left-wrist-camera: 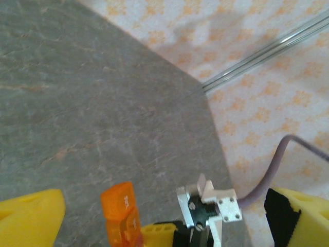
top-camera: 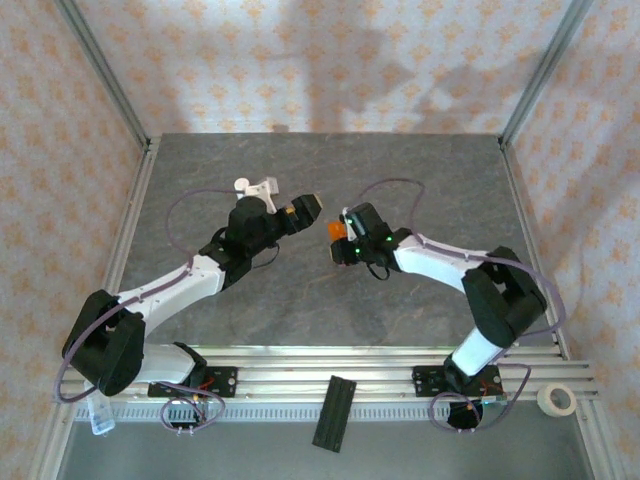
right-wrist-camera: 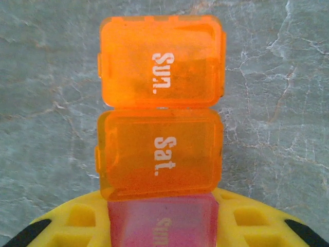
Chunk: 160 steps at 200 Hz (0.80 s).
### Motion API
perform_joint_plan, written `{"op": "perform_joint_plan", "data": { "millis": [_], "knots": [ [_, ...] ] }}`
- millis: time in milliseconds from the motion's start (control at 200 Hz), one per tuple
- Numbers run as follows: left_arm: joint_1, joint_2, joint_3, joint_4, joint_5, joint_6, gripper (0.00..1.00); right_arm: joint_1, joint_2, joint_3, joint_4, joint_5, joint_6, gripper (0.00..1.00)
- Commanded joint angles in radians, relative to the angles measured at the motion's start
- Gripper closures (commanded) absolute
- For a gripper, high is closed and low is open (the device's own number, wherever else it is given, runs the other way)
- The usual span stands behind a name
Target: Sort the pills into containers
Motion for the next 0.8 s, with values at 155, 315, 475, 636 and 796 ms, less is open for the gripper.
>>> {"op": "perform_joint_plan", "data": {
  "millis": [155, 315, 475, 636, 796],
  "knots": [
    [0.006, -0.026, -0.031, -0.014, -0.026, 0.033, 0.00, 0.005, 0.093, 0.118, -0.171, 0.062, -0.191, 0.69],
    [0.005, -0.017, -0.031, -0.006, -0.031, 0.031, 0.00, 0.005, 0.141, 0.154, -0.216, 0.076, -0.225, 0.66],
    [0.006, -0.009, -0.031, 0.002, -0.030, 0.026, 0.00, 0.005, 0.172, 0.160, -0.226, 0.070, -0.240, 0.64],
    [0.006, -0.003, -0.034, 0.013, -0.026, 0.020, 0.00, 0.005, 0.196, 0.154, -0.223, 0.070, -0.241, 0.61],
    [0.005, 0.001, -0.034, 0.021, -0.024, 0.015, 0.00, 0.005, 0.204, 0.133, -0.201, 0.083, -0.218, 0.51]
  ]
}}
